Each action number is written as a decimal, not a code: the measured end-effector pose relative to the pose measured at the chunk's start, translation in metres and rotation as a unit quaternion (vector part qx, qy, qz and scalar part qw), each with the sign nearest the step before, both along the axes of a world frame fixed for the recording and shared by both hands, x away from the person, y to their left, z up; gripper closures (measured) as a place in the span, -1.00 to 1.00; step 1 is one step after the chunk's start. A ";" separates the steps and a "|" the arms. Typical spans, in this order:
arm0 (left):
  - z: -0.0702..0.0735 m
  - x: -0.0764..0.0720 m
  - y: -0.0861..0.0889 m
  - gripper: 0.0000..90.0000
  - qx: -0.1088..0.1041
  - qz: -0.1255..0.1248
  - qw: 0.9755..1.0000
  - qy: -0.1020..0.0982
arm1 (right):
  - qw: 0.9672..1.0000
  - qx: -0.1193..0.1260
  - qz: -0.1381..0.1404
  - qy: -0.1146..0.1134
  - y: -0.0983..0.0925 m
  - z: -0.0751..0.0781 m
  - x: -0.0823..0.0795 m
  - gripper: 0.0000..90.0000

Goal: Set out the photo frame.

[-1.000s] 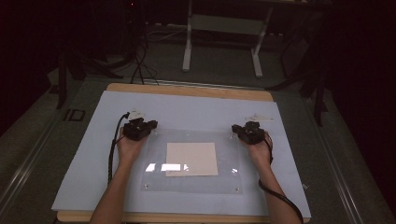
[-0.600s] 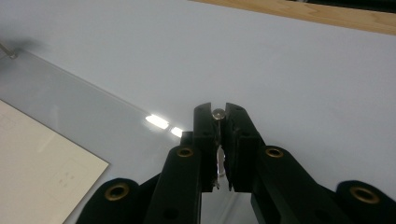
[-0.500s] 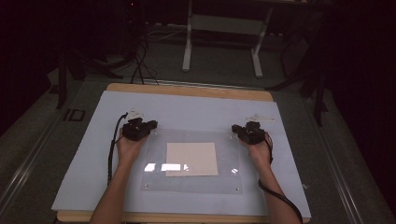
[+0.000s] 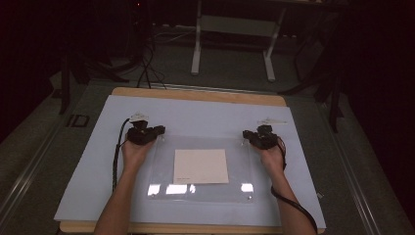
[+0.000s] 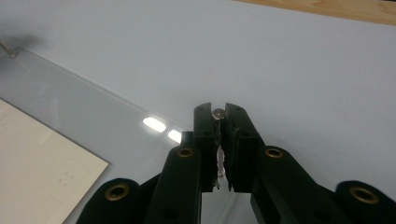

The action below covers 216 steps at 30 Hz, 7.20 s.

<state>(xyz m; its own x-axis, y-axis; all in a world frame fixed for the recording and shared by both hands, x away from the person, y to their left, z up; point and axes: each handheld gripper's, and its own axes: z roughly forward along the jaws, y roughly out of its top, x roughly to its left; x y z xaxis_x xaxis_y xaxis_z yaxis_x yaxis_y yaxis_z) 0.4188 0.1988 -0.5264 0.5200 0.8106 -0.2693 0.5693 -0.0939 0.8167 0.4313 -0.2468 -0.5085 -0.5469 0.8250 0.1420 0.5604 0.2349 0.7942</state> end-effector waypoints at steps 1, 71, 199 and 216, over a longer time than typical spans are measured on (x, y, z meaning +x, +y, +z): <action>0.000 0.001 0.000 0.83 -0.003 0.000 1.000 0.003 | 1.000 -0.001 0.000 0.003 0.000 0.001 0.002 0.88; 0.003 0.036 -0.007 0.88 -0.049 0.069 0.992 0.097 | 0.981 -0.020 0.190 -0.020 0.052 0.117 -0.127 1.00; 0.065 -0.036 0.024 0.36 -0.010 -0.028 0.998 -0.053 | 0.984 0.021 0.128 -0.118 0.105 0.095 -0.123 1.00; 0.065 -0.046 0.035 0.32 -0.003 -0.016 0.998 -0.064 | 0.985 0.021 0.121 -0.119 0.105 0.099 -0.114 1.00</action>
<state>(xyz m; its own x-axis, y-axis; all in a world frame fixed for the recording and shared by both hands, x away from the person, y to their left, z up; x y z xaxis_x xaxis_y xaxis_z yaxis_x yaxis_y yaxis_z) 0.3731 0.2335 -0.4615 0.5755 0.7919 -0.2040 0.4579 -0.1053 0.8827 0.3172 -0.1417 -0.4094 -0.7489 0.6625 0.0169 0.2885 0.3030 0.9083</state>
